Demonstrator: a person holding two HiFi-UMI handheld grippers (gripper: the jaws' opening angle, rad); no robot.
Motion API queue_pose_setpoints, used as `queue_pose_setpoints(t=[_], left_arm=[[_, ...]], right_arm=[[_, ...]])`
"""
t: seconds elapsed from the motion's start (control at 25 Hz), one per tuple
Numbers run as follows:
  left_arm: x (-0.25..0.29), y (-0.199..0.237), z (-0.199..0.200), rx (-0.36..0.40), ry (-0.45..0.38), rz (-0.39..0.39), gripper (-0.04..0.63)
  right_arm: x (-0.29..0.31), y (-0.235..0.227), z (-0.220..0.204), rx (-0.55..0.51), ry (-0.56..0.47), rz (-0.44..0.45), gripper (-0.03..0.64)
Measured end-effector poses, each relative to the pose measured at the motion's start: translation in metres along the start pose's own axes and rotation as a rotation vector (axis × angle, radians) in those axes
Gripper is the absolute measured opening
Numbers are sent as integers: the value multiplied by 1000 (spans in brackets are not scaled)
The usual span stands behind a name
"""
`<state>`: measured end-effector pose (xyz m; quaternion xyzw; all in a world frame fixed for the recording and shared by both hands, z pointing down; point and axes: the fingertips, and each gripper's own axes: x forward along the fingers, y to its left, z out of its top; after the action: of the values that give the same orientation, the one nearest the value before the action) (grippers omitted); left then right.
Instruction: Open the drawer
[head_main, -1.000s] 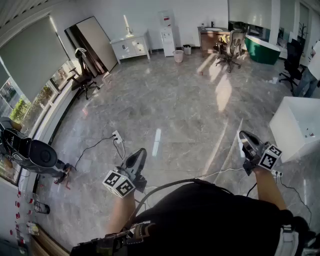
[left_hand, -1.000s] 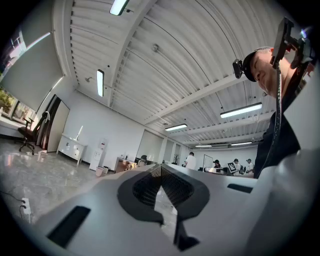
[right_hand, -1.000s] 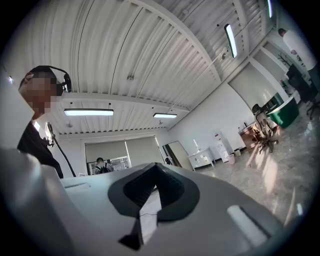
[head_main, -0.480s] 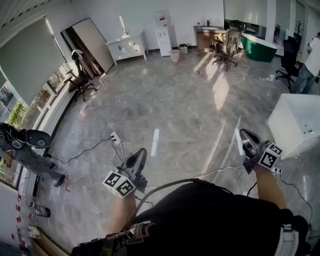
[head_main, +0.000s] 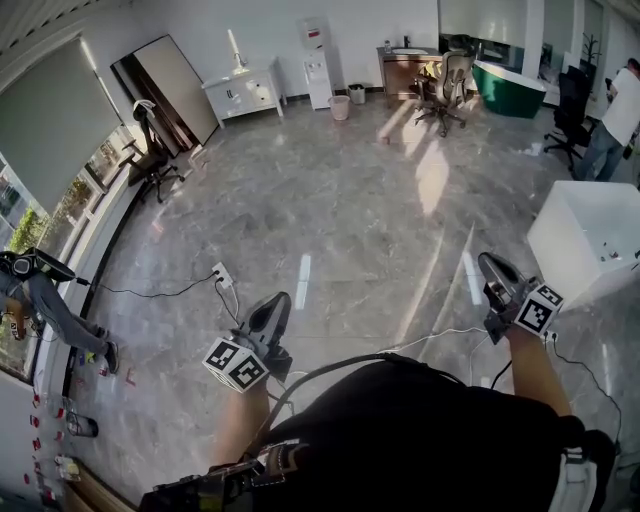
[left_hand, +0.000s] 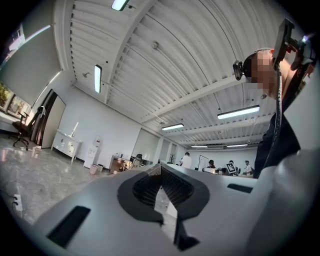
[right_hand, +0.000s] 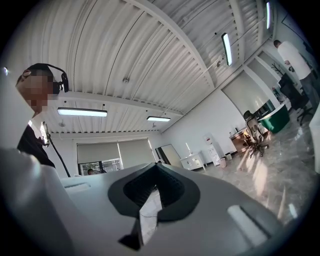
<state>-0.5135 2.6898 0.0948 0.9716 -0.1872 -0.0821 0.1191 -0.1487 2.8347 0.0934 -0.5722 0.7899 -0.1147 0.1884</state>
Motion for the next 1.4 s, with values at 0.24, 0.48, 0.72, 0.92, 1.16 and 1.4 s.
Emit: queue_pose_setpoints(t=[0.24,0.48,0.72,0.92,1.16,1.4], left_arm=[[37,-33,-10,-2,9,-31,0],[76,-73,-20,-2,11,-32,0],[107,-102,-37,0,21,-19,0],[124,-103,-36,-1,37,-10,0],[134,-89,-53,-21,30,1,0],[143,-17,-49,-58,14,-17,0]], right_arm=[[-34,-26,18,2,-7,-13,2],[-75,-66,36,14,-5,-28,2],[-100,-102,44,25,8,-10,2],[-92,-120,42,36,21,-1,2],[-82,-138,22,49,47,8,2],[-19,-140,16,9,64,-11,2]])
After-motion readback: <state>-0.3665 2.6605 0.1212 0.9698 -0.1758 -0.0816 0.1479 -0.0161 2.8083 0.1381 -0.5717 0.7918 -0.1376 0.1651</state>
